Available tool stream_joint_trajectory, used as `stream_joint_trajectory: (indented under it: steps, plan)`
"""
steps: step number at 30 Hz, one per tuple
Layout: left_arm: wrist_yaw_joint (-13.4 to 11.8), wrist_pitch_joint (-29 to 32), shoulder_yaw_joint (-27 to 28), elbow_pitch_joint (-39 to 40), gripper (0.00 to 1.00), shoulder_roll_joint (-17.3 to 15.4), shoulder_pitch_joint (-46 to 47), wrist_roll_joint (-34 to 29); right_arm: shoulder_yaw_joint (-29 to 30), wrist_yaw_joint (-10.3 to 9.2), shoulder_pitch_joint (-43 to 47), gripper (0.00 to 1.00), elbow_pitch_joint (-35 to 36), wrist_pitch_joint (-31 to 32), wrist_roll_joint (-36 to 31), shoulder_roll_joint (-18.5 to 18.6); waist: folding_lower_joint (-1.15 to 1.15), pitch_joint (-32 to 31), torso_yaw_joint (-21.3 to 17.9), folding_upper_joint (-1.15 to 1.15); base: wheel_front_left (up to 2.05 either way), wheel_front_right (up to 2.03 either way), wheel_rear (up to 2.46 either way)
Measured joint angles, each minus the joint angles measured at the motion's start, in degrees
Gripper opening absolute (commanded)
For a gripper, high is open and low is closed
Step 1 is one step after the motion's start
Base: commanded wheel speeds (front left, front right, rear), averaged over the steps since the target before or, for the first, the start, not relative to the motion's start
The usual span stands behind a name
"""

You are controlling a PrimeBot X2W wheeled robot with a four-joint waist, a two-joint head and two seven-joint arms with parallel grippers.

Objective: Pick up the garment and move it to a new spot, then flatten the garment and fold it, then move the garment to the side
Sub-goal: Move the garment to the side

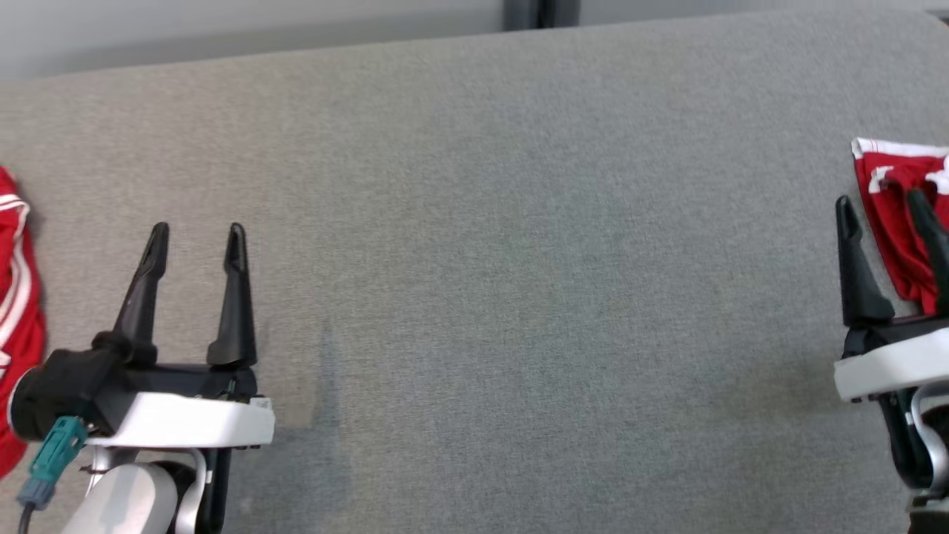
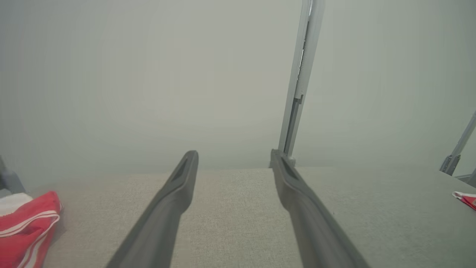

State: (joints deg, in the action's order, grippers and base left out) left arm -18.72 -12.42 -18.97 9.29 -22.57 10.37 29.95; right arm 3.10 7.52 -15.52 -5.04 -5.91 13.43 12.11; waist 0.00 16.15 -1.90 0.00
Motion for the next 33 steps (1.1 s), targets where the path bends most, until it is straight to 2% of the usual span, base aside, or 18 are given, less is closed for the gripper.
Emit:
stream_joint_trajectory:
  steps: [10,25,33]
  plan:
    - [0.1,-0.49,0.67,-0.49,1.0,-1.65,-5.58,1.01,0.81,-0.01,9.57,1.0,7.82,4.71,-2.01,-4.72,0.0,-6.66,2.71,0.0,0.0,0.0,0.0]
    - [0.68,0.73,-0.79,-1.37,1.0,-3.12,-12.54,2.25,1.81,-0.01,20.19,1.0,12.14,7.82,-2.44,-6.94,0.0,-15.14,3.3,0.0,0.0,0.0,0.0]
    - [0.55,2.3,-1.52,-1.13,1.0,-3.82,-13.55,2.45,2.79,-0.01,23.15,1.0,15.17,8.88,-2.29,-7.87,0.0,-16.65,3.93,0.0,0.0,0.0,0.0]
